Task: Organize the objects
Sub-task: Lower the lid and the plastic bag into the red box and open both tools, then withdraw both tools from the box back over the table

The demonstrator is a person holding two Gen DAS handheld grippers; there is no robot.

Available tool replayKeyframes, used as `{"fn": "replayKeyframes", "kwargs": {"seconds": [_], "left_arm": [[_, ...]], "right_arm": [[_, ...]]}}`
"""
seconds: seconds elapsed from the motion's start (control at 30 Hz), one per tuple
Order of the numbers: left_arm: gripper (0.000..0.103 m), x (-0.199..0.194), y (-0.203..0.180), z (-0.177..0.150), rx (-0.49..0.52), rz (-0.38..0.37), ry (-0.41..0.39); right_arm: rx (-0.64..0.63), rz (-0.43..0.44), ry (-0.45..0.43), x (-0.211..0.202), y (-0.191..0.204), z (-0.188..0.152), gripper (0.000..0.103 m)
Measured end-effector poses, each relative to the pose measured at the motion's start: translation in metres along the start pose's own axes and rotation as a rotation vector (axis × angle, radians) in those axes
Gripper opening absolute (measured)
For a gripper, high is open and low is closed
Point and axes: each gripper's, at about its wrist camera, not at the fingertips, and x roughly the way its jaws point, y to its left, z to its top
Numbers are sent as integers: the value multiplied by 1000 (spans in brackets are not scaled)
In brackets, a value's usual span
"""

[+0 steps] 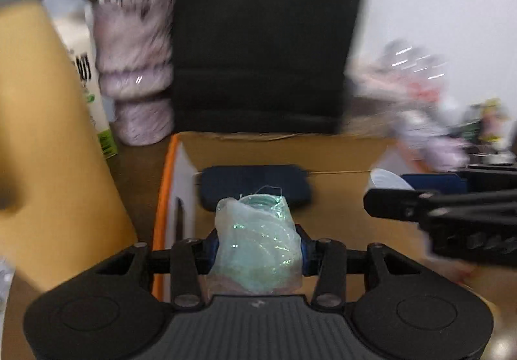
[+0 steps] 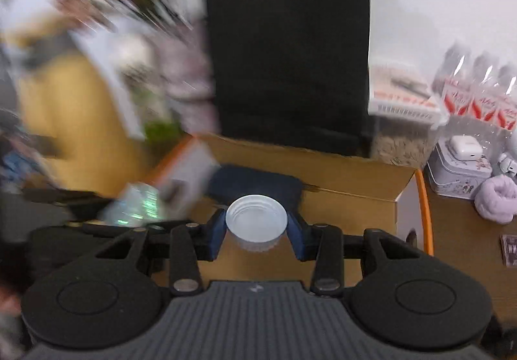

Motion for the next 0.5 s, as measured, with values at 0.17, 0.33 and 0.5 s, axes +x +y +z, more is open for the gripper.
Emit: {"fn": "replayKeyframes", "kwargs": {"seconds": [0.17, 0.33, 0.5], "left_arm": [[56, 41, 17, 17, -22, 88, 8], [69, 37, 31, 23, -77, 16, -19], [80, 5, 16, 19, -54, 14, -73]], "right_arm": [[111, 20, 89, 68, -15, 13, 46], [137, 18, 44, 62, -28, 14, 75], [103, -33, 12, 26, -34, 13, 79]]}}
